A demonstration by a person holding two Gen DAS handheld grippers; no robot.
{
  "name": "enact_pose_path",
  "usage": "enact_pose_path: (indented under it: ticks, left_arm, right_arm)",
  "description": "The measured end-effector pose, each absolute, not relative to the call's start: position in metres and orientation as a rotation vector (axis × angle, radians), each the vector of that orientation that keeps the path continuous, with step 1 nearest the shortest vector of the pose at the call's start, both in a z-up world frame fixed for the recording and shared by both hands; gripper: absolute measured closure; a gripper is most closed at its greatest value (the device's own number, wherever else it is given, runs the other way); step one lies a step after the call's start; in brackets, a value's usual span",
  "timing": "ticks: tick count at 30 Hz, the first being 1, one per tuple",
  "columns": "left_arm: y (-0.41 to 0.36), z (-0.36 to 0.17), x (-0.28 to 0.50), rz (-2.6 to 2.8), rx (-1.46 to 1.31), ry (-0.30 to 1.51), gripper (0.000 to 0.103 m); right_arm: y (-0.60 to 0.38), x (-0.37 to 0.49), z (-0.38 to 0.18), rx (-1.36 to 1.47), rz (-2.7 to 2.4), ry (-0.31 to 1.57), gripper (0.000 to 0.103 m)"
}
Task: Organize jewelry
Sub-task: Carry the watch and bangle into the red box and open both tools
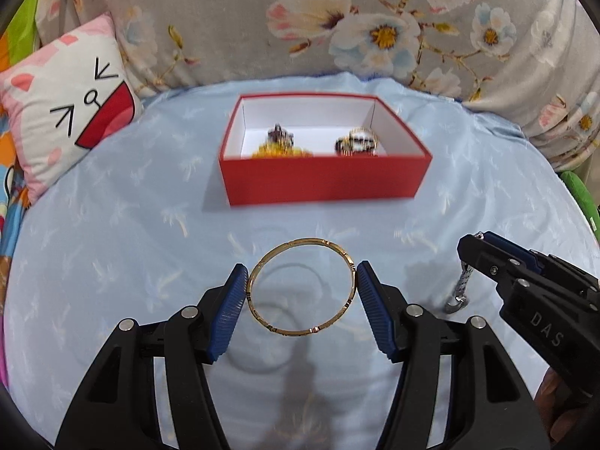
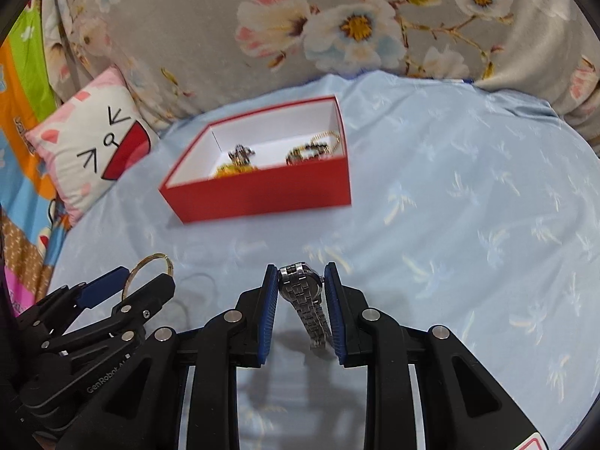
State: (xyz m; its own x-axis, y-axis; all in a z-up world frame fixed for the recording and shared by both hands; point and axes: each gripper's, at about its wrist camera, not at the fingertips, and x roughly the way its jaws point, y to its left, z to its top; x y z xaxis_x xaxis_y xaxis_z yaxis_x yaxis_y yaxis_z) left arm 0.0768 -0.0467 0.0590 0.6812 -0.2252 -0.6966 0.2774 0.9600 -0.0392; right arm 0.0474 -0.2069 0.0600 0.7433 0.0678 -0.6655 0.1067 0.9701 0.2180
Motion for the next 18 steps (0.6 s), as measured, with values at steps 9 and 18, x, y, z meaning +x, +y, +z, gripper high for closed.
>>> enact_pose_path:
  ticks: [9,18]
  left_arm:
    - [-0.056,0.109,0.128,-0.26,0.095,0.658,0.046]
    - [-0.07,0.123,0.204,-0.225,0.107,0.629,0.046]
  right_arm:
    - [-0.204,0.103,0.11,0.244,0.023,0.643,0.079]
    - [-0.213,0.181,0.134,0.245,0.01,0.594,0.079]
